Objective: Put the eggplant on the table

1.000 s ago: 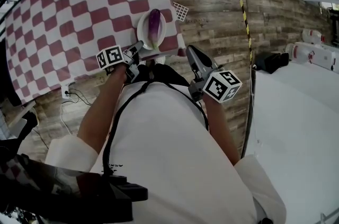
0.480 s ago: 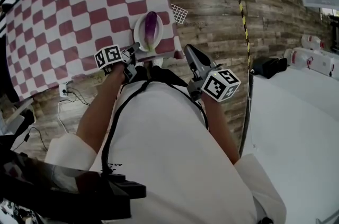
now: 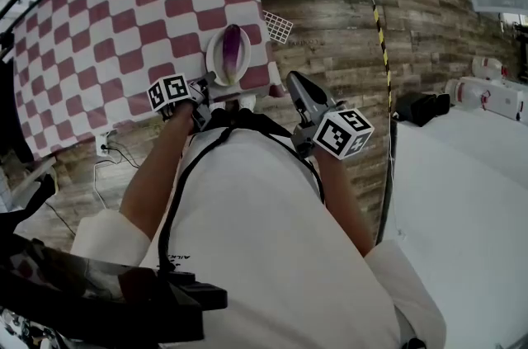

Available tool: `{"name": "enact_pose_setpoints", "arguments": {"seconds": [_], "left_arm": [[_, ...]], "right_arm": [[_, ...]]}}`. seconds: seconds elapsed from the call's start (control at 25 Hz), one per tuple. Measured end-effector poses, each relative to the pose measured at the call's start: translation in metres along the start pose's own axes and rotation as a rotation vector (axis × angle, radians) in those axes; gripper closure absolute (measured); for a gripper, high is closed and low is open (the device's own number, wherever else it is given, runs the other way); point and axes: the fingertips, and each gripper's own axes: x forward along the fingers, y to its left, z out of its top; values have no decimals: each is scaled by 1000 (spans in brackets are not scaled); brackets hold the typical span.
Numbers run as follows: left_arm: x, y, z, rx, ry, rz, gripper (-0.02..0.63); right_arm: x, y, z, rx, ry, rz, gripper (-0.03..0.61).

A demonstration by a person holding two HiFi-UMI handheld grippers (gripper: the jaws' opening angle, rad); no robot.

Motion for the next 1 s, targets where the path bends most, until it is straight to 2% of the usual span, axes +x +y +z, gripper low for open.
{"name": "enact_pose_setpoints", "arguments": {"seconds": [0.6, 0.72, 0.84, 1.0], "left_arm": [[2, 1, 0, -4, 35, 101, 576], [2, 1, -1, 2, 35, 128, 565], [3, -1, -2, -1, 34, 127, 523], [3, -7, -2, 4, 30, 128, 498]], "right_arm": [[-5, -8, 11, 3, -24, 23, 571], [-6, -10, 15, -1, -30, 31, 571], [-6, -11, 19, -7, -37, 40, 571], [-7, -12, 26, -12, -47, 54, 571]]}}
